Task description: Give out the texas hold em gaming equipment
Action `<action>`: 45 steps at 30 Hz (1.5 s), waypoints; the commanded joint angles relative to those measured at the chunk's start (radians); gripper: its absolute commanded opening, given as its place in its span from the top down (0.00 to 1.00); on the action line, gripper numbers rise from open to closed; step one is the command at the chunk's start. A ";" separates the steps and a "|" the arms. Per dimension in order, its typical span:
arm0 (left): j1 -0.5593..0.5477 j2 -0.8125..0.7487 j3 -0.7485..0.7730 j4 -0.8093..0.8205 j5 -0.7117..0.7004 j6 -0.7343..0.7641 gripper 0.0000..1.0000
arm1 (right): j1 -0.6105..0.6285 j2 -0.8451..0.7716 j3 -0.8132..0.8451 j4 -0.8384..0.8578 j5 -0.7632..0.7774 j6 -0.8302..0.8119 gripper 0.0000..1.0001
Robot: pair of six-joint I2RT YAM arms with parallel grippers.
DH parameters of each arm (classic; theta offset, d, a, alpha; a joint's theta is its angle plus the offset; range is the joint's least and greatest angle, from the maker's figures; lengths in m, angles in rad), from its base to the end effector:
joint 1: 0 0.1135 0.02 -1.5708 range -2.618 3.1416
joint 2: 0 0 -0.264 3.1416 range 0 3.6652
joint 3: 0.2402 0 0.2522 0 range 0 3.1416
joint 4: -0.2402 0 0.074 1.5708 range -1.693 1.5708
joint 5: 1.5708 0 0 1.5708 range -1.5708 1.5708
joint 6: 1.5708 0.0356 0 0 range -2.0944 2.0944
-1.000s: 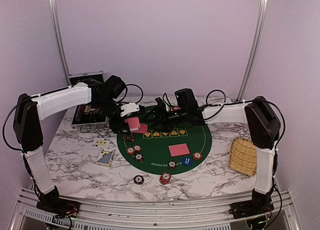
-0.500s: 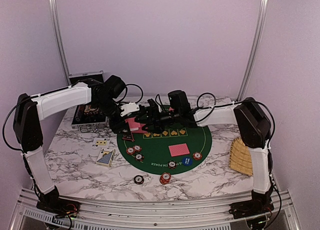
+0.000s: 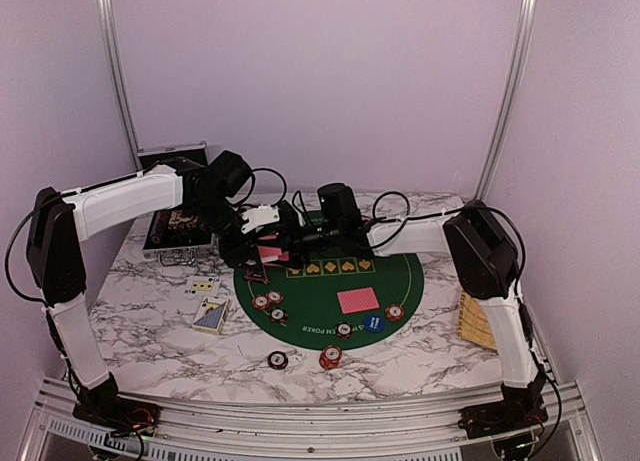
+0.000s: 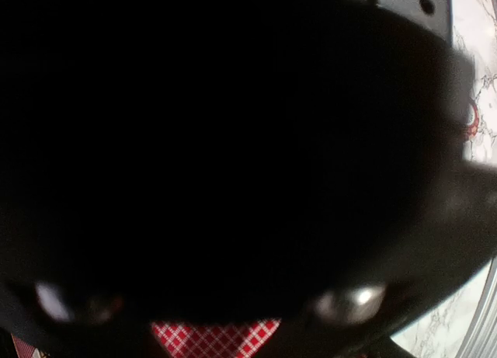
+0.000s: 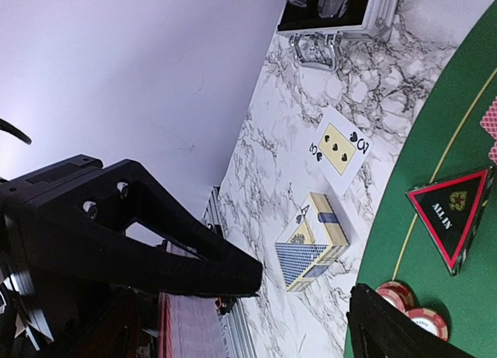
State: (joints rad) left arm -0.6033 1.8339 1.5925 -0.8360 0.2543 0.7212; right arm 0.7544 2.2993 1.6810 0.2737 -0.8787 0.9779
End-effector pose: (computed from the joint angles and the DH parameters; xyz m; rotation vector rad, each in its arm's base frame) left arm 0.3179 -0.2299 0.2726 1.6777 2.0145 -0.2955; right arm 0.3610 0.3769 0.1847 -0.4828 2.2922 1.8692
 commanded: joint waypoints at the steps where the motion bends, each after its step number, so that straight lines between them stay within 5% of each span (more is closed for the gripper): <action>1: -0.003 -0.021 0.038 -0.006 0.026 -0.003 1.00 | 0.013 0.039 0.070 0.049 -0.026 0.045 0.09; 9: -0.004 -0.022 0.045 -0.011 0.025 0.001 1.00 | 0.006 0.066 0.093 0.002 -0.039 0.027 0.11; 34: -0.004 -0.012 0.044 -0.012 0.011 0.010 1.00 | -0.064 -0.125 -0.107 0.050 -0.044 0.020 0.41; 45: -0.004 -0.009 0.043 -0.012 0.011 0.011 1.00 | -0.073 -0.165 -0.124 -0.005 -0.046 -0.016 0.67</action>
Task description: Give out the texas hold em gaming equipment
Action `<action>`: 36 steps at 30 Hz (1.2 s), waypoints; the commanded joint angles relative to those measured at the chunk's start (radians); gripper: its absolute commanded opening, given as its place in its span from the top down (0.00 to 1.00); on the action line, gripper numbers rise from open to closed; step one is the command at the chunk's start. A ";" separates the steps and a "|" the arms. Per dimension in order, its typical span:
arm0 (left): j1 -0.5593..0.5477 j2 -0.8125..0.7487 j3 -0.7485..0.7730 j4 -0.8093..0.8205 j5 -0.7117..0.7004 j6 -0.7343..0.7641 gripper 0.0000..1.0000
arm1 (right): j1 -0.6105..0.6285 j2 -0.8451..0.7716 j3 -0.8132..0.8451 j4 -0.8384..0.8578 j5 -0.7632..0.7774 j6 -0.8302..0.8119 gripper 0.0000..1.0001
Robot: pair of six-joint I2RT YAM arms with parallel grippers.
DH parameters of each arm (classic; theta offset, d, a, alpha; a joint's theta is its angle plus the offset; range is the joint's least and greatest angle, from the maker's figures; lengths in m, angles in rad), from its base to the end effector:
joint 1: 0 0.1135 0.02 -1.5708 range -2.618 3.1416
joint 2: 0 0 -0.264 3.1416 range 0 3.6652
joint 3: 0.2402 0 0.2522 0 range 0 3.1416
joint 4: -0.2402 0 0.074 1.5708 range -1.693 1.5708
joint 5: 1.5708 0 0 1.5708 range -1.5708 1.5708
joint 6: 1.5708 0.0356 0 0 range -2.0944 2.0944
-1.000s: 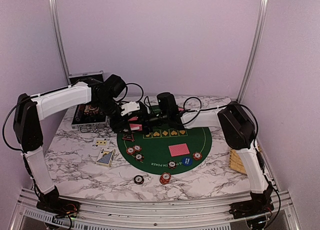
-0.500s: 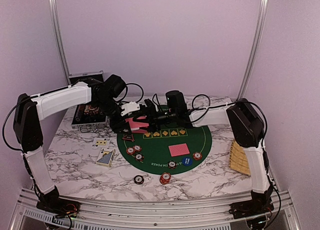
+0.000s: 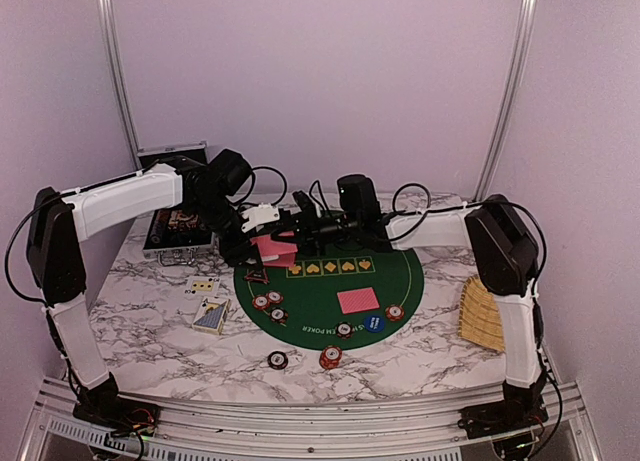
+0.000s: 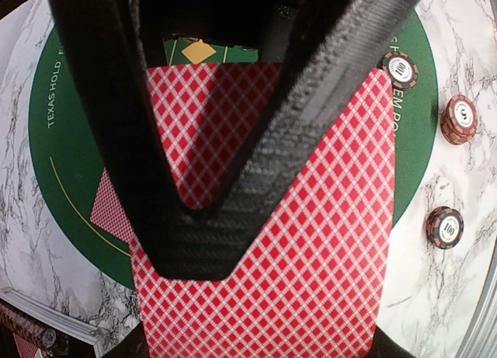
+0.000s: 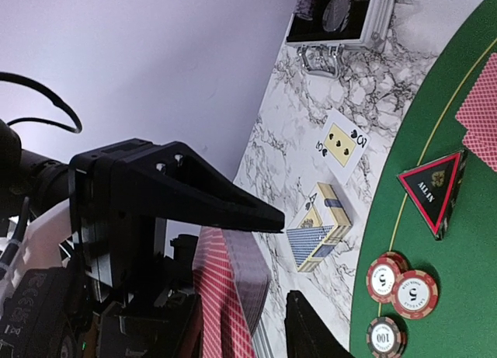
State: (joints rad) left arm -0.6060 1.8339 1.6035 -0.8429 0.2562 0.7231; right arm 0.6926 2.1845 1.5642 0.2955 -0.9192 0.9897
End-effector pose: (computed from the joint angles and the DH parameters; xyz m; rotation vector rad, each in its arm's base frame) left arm 0.3175 -0.2310 0.2756 1.6806 2.0064 -0.2975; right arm 0.3643 0.3390 0.2053 -0.4434 2.2676 1.8841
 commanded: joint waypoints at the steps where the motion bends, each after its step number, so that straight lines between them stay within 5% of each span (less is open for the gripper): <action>1: -0.001 -0.008 0.032 -0.005 0.009 0.009 1.00 | -0.012 -0.052 -0.008 -0.034 -0.006 -0.032 0.69; 18: 0.000 -0.010 0.030 -0.005 -0.006 0.010 1.00 | -0.044 -0.138 -0.065 -0.153 0.004 -0.113 1.00; 28: 0.000 -0.012 0.025 -0.005 -0.009 0.009 1.00 | -0.107 -0.240 -0.196 -0.182 -0.014 -0.141 1.00; 36: 0.000 -0.017 0.018 -0.007 -0.005 0.012 1.00 | -0.203 -0.285 -0.324 -0.393 0.012 -0.321 1.00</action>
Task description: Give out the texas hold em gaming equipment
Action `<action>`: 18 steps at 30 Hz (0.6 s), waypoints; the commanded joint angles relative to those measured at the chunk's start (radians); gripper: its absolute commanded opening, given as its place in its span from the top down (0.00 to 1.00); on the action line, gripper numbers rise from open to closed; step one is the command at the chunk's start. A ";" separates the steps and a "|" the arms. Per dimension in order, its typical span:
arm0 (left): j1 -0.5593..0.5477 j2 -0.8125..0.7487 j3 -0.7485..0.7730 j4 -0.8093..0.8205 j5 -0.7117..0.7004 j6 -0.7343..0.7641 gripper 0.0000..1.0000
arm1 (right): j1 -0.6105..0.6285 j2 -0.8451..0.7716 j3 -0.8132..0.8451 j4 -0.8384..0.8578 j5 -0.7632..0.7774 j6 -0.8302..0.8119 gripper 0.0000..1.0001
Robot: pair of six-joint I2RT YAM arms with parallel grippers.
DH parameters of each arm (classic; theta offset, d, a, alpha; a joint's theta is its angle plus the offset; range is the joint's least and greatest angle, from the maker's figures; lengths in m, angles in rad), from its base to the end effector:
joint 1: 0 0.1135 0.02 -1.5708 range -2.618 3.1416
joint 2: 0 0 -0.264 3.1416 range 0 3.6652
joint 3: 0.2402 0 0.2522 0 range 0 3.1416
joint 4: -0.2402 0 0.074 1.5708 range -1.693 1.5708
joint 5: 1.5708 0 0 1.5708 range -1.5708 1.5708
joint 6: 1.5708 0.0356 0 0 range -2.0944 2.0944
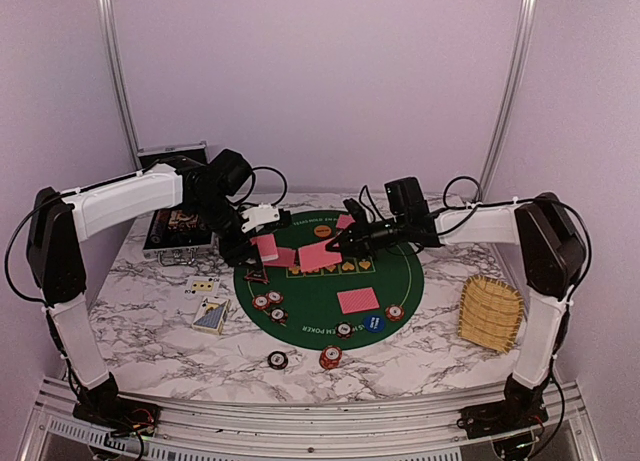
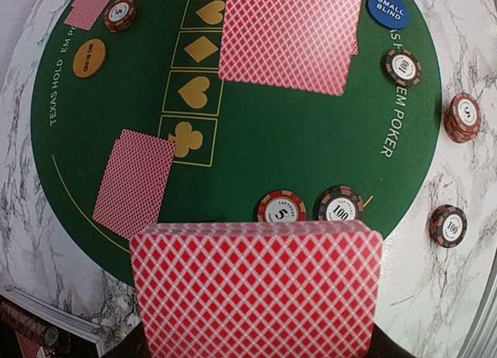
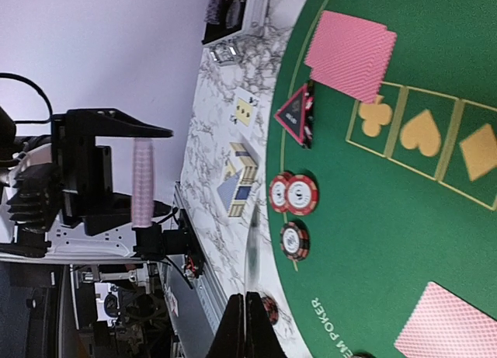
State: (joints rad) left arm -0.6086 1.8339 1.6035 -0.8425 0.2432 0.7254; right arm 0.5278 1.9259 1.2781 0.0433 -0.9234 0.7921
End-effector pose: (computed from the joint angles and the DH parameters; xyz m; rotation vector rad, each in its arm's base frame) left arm 0.3173 -0.2315 0.2755 1.6834 2.0065 -0.2805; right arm 0.3502 0.2370 0.2068 -0.2999 2.4225 1.6881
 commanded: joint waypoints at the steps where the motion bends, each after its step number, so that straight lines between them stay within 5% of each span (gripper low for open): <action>1: 0.003 -0.017 0.018 -0.007 0.009 0.009 1.00 | -0.047 -0.025 -0.049 -0.172 0.026 -0.152 1.00; 18: 0.003 -0.022 0.019 -0.015 0.014 0.008 1.00 | -0.107 -0.036 -0.121 -0.395 0.256 -0.372 1.00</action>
State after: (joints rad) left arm -0.6086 1.8339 1.6035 -0.8425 0.2432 0.7254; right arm 0.4294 1.9209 1.1519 -0.2893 -0.7433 0.4850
